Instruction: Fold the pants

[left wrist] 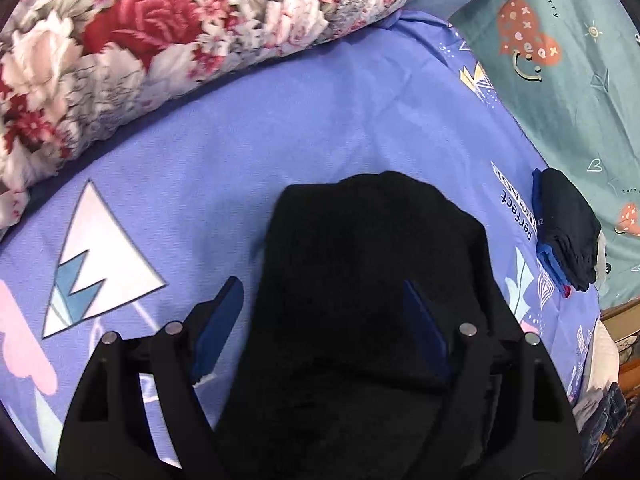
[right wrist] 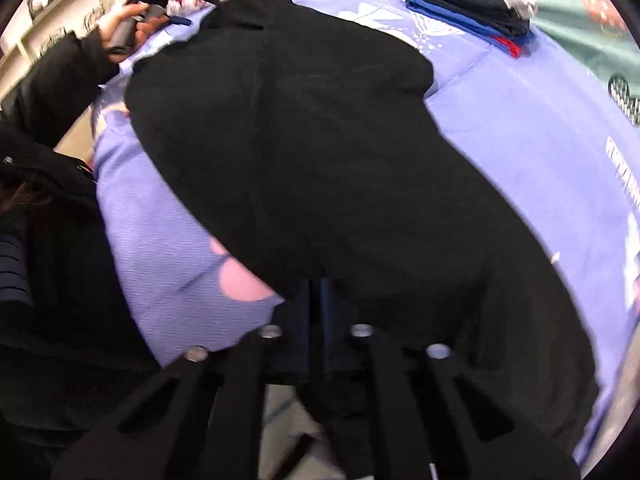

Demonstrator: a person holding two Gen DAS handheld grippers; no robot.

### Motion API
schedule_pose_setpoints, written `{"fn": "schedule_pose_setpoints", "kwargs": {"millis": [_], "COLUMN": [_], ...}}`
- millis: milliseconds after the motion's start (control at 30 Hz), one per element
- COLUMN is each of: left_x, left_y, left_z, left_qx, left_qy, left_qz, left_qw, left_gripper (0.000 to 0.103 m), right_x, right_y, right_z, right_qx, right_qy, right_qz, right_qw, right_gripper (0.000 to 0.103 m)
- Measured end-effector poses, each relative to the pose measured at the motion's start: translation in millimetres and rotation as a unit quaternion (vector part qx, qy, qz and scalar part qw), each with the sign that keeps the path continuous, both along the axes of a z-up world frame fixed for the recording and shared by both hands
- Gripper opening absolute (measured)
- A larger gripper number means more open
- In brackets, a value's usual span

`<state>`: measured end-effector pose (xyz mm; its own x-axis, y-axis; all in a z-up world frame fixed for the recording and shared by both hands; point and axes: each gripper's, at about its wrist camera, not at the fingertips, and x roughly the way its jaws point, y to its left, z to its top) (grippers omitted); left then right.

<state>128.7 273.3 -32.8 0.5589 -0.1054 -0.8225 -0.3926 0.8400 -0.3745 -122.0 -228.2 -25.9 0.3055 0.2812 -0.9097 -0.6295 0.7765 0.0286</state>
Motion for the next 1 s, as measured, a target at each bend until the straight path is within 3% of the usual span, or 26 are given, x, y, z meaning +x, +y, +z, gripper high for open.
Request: {"fn": "schedule_pose_setpoints", "kwargs": {"millis": [100, 267, 333, 400, 433, 467, 500, 533, 567, 633, 667, 867, 1000], "left_x": [-9.4, -3.2, 5.6, 14.9, 21.2, 27.1, 30.3, 36.6, 40.0, 49.8, 54.0, 77.2, 83.1], "left_y": [10.4, 7.3, 2.1, -1.4, -2.4, -3.5, -5.0, -7.1, -9.1, -14.2, -16.1, -30.3, -38.1], "left_z": [6.9, 14.4, 11.8, 6.7, 2.8, -0.9, -2.7, -6.2, -8.4, -12.8, -14.9, -29.1, -29.0], "left_qx": [0.015, 0.032, 0.036, 0.039, 0.035, 0.031, 0.030, 0.035, 0.038, 0.046, 0.049, 0.072, 0.091], "left_qy": [-0.002, -0.004, 0.003, 0.011, 0.017, 0.021, 0.023, 0.029, 0.032, 0.037, 0.039, 0.054, 0.055], "left_qz": [-0.004, -0.029, -0.043, -0.052, -0.059, -0.066, -0.070, -0.077, -0.082, -0.096, -0.101, -0.117, -0.124], "left_qw": [0.9999, 0.9990, 0.9984, 0.9978, 0.9975, 0.9971, 0.9968, 0.9960, 0.9954, 0.9936, 0.9929, 0.9890, 0.9866], "left_gripper": [0.082, 0.085, 0.085, 0.085, 0.086, 0.086, 0.086, 0.086, 0.086, 0.088, 0.090, 0.092, 0.092], "right_x": [21.3, 100.1, 143.2, 181.5, 193.3, 201.7, 206.7, 204.4, 201.3, 195.5, 191.3, 184.8, 210.9], "right_y": [-18.6, -83.0, -120.1, -174.4, -186.1, -196.9, -209.0, -216.2, -222.5, -228.6, -232.0, -249.5, -252.0], "right_z": [30.5, 84.2, 88.0, 79.4, 72.6, 66.0, 57.6, 53.7, 49.7, 44.5, 42.0, 31.8, 17.9], "right_qx": [0.011, 0.021, 0.024, 0.045, 0.047, 0.048, 0.058, 0.064, 0.072, 0.079, 0.076, 0.111, 0.107], "right_qy": [-0.028, -0.105, -0.132, -0.139, -0.137, -0.135, -0.130, -0.130, -0.133, -0.134, -0.137, -0.118, -0.108], "right_qz": [-0.017, -0.125, -0.204, -0.308, -0.332, -0.348, -0.364, -0.371, -0.372, -0.362, -0.360, -0.389, -0.393], "right_qw": [0.999, 0.986, 0.970, 0.940, 0.932, 0.926, 0.921, 0.917, 0.916, 0.919, 0.920, 0.907, 0.907], "right_gripper": [0.004, 0.004, 0.004, 0.007, 0.010, 0.017, 0.037, 0.050, 0.055, 0.075, 0.079, 0.086, 0.086]}}
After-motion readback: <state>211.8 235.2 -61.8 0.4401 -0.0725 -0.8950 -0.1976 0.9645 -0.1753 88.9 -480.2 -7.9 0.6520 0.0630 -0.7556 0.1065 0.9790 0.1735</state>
